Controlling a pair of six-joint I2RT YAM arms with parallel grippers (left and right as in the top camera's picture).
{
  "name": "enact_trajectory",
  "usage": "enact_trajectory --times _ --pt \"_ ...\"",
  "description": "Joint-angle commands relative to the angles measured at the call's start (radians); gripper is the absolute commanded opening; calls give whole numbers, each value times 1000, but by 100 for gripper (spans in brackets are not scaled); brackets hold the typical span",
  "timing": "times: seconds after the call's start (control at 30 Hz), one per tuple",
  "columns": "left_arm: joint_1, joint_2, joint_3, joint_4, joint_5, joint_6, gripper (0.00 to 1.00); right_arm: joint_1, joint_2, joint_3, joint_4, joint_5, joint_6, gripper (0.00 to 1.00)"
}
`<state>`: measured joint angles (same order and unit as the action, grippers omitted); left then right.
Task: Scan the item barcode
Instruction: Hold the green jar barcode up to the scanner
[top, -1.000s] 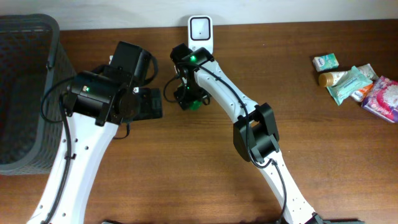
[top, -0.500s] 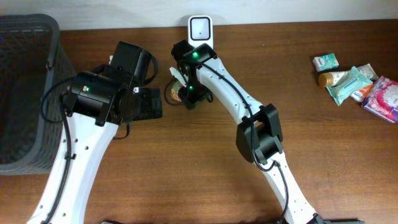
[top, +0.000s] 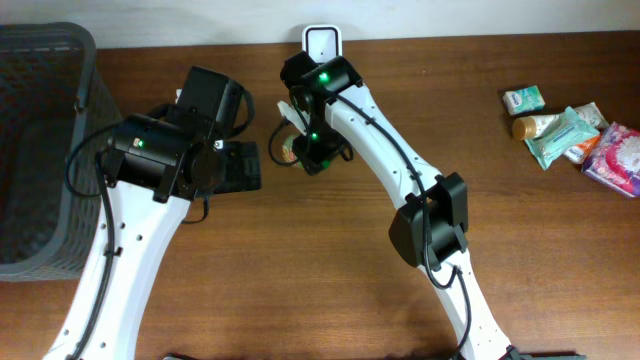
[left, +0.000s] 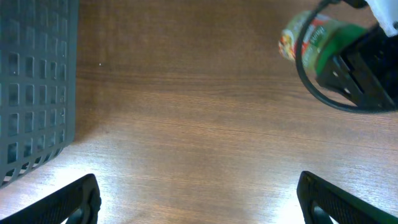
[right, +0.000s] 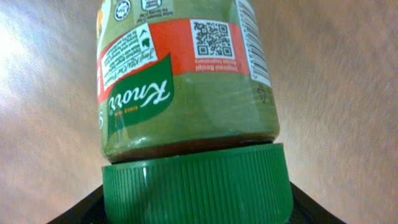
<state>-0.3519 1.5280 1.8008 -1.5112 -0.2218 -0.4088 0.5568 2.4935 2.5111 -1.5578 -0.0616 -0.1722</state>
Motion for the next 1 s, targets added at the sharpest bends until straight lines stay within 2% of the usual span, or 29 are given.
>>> enact_trajectory --times 0.0,0.17,0.4,0.43,0.47,0.63,0.73,0.83,0.93,0.97 --pt "2 -3 -1 -1 -10 2 99 -28 -53 8 -64 11 -4 59" --pt "2 -3 -1 -1 -10 2 99 -80 -50 -3 -141 37 -3 59" --pt "2 -2 -1 -1 -10 2 99 -159 -50 -191 -142 37 32 59" --pt "2 -3 -1 -1 -10 2 99 -162 -50 -190 -141 37 35 62" --pt "2 -3 -1 -1 -10 2 99 -163 -50 -190 -137 36 35 70" --pt "2 -3 -1 -1 -10 2 99 -157 -51 -190 -47 -40 59 73" --pt "2 -3 -1 -1 -10 2 99 -157 -51 -187 -24 -39 88 68" --pt "2 -3 -1 -1 -10 2 99 -163 -51 -182 -24 -32 79 76" --pt "2 -3 -1 -1 -10 2 99 -163 -51 -186 -76 -31 -35 83" --pt "2 -3 -1 -1 -10 2 99 -165 -51 -194 -73 -31 -34 84"
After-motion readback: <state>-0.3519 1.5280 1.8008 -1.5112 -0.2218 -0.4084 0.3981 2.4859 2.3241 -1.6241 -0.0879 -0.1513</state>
